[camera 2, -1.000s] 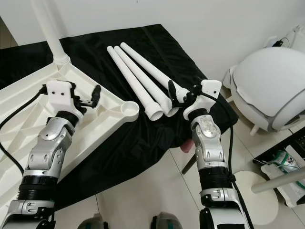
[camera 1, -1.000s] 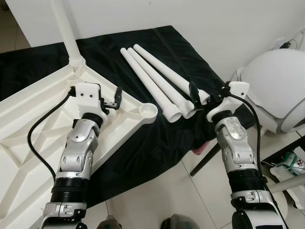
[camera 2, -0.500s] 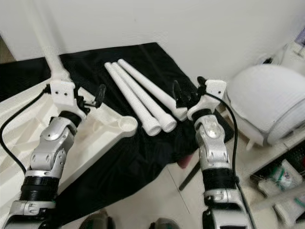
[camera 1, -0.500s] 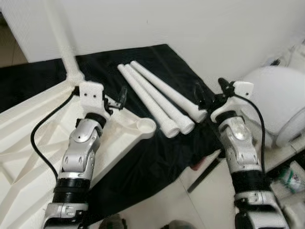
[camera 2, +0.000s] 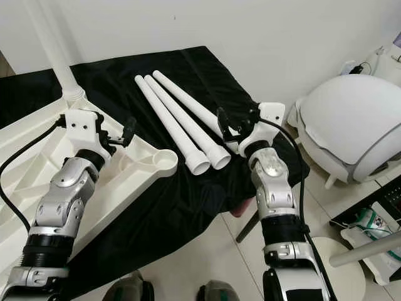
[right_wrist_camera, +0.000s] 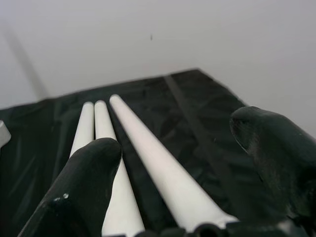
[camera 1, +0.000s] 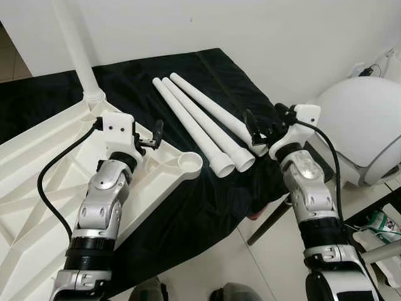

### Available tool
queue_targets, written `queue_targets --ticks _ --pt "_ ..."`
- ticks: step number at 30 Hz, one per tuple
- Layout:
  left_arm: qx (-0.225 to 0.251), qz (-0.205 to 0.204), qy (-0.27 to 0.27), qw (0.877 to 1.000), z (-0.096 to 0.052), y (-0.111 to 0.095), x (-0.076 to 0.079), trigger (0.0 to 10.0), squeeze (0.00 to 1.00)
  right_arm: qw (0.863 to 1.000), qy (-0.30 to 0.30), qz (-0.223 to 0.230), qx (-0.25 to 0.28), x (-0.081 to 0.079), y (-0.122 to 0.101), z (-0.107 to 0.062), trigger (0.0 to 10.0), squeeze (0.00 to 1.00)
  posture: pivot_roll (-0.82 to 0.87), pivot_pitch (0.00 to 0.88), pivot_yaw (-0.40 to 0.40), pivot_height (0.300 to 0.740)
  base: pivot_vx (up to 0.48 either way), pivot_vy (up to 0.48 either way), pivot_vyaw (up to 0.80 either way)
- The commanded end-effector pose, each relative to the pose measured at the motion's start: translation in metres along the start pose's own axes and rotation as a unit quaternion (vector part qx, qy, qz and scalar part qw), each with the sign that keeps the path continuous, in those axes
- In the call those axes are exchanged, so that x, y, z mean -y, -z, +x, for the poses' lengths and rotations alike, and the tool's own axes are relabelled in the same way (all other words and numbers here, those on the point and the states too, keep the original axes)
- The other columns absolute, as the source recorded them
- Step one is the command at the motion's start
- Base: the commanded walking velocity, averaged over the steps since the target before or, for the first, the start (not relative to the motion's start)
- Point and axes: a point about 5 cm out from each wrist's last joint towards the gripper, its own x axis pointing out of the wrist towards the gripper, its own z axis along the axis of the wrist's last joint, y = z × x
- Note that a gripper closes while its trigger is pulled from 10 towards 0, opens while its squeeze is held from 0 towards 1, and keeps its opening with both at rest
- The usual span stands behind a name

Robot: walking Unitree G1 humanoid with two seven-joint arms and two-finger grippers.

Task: Building children table

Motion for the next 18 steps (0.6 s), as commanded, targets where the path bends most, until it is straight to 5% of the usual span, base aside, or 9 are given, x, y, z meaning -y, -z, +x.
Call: queue_targets --ticks 1,9,18 --pt "-0.016 0.015 0.085 0.996 -0.002 0.002 0.014 10.0 0.00 0.999 -0.016 0.012 -0.035 -0.003 0.009 0.002 10.0 0.00 -0.04 0.000 -0.002 0.740 0.000 0.000 0.00" --pt "-0.028 0.015 0.120 0.992 -0.005 0.003 0.026 10.0 0.00 0.991 -0.058 0.048 -0.107 0.000 0.029 0.000 10.0 0.00 -0.04 0.000 0.002 0.740 0.000 0.000 0.00" --pt "-0.042 0.020 0.148 0.988 -0.010 0.003 0.034 10.0 0.00 0.982 -0.086 0.028 -0.165 0.000 0.044 -0.007 10.0 0.00 -0.04 0.006 0.000 0.740 0.000 0.000 0.00"
